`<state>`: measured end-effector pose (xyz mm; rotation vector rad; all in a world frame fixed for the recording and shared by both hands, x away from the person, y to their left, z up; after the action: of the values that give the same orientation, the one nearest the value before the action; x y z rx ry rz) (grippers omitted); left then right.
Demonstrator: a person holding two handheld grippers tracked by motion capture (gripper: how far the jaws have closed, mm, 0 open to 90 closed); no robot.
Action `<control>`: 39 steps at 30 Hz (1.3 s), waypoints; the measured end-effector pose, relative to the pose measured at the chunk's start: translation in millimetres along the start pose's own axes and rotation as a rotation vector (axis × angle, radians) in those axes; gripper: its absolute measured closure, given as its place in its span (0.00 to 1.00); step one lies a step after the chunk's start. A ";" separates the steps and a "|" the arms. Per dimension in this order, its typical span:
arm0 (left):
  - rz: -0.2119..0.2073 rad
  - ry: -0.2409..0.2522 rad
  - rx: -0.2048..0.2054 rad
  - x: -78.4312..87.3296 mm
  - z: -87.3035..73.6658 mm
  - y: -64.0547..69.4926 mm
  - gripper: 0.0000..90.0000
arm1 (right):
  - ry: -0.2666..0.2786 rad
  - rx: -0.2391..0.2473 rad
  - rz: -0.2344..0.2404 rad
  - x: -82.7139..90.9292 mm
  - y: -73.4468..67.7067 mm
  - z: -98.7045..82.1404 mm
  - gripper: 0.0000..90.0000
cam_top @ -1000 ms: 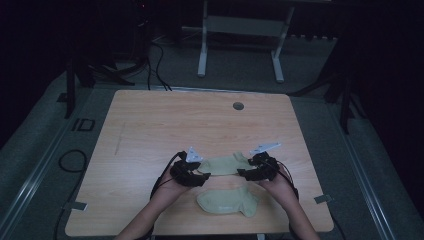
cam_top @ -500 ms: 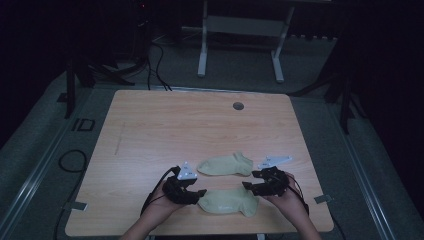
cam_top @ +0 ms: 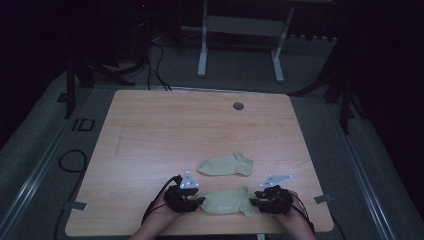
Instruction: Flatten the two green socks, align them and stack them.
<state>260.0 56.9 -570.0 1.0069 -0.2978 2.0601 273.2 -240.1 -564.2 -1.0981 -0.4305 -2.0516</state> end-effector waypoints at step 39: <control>0.134 0.102 0.027 16.2 78.8 -47.2 0.99 | 0.173 -0.076 -0.102 23.4 52.3 86.5 0.95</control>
<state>333.4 56.2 -512.5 0.9161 -0.2915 2.2337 353.0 -233.8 -498.2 -0.9498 -0.3299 -2.2480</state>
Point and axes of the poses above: each handheld gripper's, and its own axes: x roughly backward along the jaws, z roughly out of its top, y roughly to its right, the point moved 2 cm from there along -x, roughly forward along the jaws, and after that the axes turned 1 degree about x, right-handed, at the moved point
